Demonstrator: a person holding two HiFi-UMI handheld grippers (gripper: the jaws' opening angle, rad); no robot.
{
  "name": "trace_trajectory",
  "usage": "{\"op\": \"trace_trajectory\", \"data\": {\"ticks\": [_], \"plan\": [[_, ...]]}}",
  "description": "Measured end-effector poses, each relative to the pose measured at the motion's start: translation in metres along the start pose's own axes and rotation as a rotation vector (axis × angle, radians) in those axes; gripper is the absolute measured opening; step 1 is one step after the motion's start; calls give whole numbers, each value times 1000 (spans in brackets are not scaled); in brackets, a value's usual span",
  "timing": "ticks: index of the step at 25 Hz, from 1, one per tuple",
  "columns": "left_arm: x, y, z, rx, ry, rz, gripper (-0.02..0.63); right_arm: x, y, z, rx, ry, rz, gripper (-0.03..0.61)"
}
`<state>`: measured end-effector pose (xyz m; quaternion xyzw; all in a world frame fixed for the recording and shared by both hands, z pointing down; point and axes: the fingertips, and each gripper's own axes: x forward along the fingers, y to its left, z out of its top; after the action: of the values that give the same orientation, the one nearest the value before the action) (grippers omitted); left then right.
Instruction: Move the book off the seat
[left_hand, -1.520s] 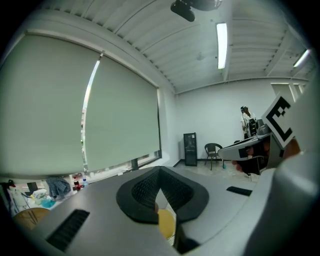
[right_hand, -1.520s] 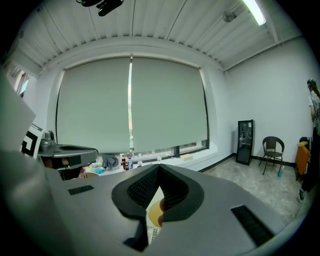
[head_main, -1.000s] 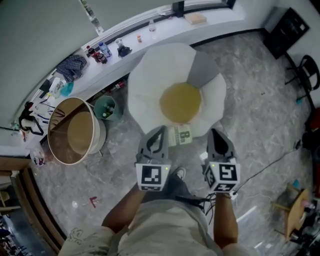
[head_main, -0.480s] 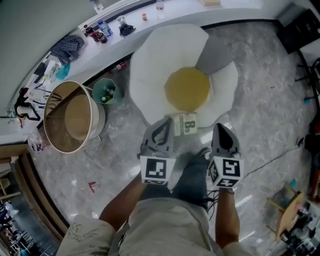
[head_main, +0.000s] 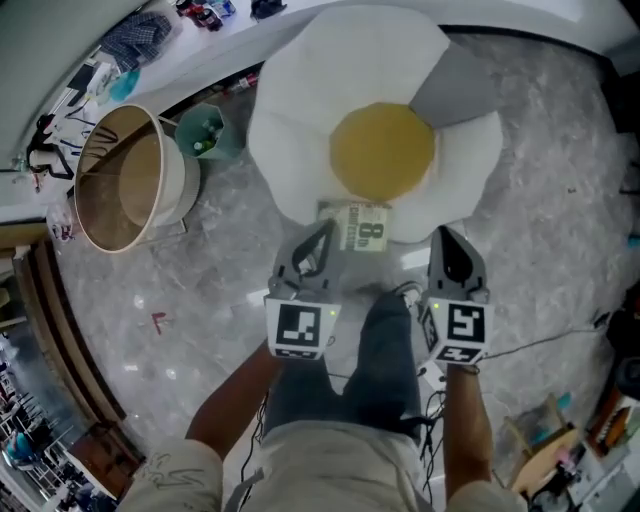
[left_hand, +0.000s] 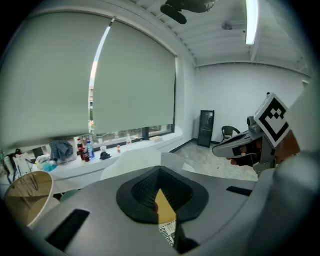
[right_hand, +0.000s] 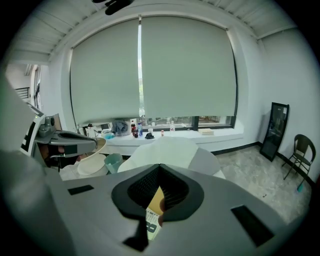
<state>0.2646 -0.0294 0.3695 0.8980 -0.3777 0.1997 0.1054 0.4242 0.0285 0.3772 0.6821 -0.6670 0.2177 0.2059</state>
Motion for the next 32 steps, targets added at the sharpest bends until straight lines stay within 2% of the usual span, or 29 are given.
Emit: {"op": "trace_trajectory", "data": {"ticks": [4,7,13,17,21,25,32], "plan": [[17,-4,-47,-21,50,64,2,27,5,-43,-19,18,49,3],[31,-3,-83,-34,73,87,2,49,7,-80,-6,30,49,3],[66,12,-176,-20,164,78,2,95,14,-160,52,90,23,3],[83,22,-232,-44,225,79,2,123,17,-212,90,136,7,3],[98,26,-273,-19,255,84,2,147,22,-254,93,174,0,3],[108,33,-320,-71,315,110,2,171,30,-290,108,200,8,3],[117,38,-391,-98,406,134,2,196,32,-356,120,279,18,3]]}}
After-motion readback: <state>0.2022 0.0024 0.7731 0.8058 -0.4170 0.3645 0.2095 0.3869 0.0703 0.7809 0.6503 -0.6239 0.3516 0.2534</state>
